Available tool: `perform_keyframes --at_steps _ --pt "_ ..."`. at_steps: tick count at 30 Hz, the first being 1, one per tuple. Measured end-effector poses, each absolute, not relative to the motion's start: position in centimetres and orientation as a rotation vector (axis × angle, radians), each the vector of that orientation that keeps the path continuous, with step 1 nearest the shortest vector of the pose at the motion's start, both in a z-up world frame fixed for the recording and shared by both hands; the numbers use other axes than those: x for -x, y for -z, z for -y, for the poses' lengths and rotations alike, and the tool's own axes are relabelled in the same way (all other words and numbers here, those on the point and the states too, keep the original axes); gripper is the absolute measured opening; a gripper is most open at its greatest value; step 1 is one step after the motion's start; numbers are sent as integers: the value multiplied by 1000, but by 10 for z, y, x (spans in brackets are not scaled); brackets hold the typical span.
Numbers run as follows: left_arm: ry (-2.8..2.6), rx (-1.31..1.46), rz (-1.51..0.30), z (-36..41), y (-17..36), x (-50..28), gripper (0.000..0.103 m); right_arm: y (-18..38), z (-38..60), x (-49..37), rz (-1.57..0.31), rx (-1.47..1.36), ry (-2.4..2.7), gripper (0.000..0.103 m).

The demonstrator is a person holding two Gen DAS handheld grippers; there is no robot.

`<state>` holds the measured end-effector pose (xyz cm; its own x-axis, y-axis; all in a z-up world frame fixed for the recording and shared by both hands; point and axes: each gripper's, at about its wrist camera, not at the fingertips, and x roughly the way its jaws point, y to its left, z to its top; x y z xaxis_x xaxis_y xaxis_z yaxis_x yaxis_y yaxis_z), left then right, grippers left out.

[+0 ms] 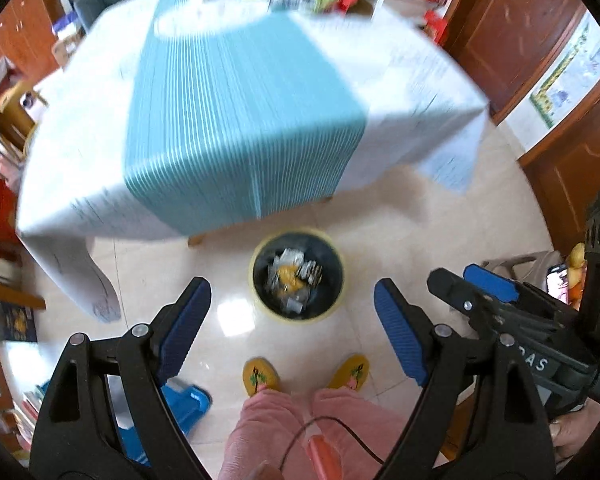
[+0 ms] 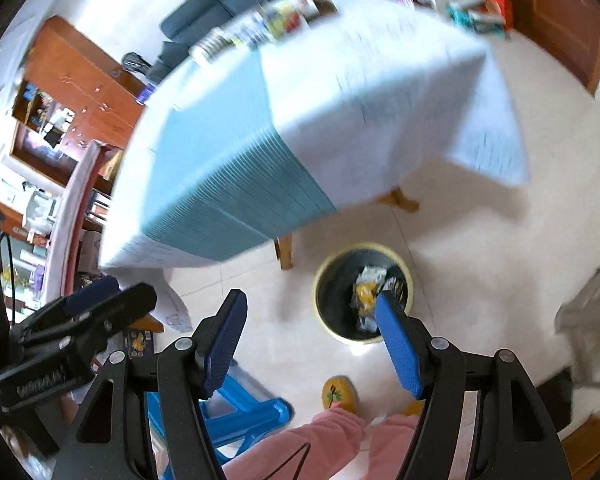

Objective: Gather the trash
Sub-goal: 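Move both open tools back over the table, then grasp the blue drink carton with the left tool while the right tool grasps the red packet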

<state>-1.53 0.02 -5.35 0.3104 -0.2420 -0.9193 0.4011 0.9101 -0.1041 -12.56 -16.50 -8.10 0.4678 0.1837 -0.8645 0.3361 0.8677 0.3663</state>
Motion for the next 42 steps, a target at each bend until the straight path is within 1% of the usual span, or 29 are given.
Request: perform_keyframes --at_steps 6,9,14,18,23,31,36,42 --pt "442 -115 -1057 4 -29 12 81 -1 175 130 -1000 -489 75 68" --pt "427 -101 -996 7 -62 7 82 -35 183 130 -954 -467 59 68" --pt "369 -52 -933 16 -111 -5 82 -72 194 122 -911 -422 21 68" --pt "324 -44 -882 22 -140 -9 82 -100 200 112 -867 -370 -20 68" --pt "276 -42 -863 30 -158 -14 82 -119 215 94 -838 -332 -61 68" --pt "255 -50 -914 35 -152 -41 81 -107 230 46 -862 -339 -62 68" --pt "289 -108 -925 48 -137 -79 81 -90 243 6 -876 -360 -14 68" --pt "407 -206 -932 76 -119 -152 81 -72 262 -60 -896 -385 91 68"
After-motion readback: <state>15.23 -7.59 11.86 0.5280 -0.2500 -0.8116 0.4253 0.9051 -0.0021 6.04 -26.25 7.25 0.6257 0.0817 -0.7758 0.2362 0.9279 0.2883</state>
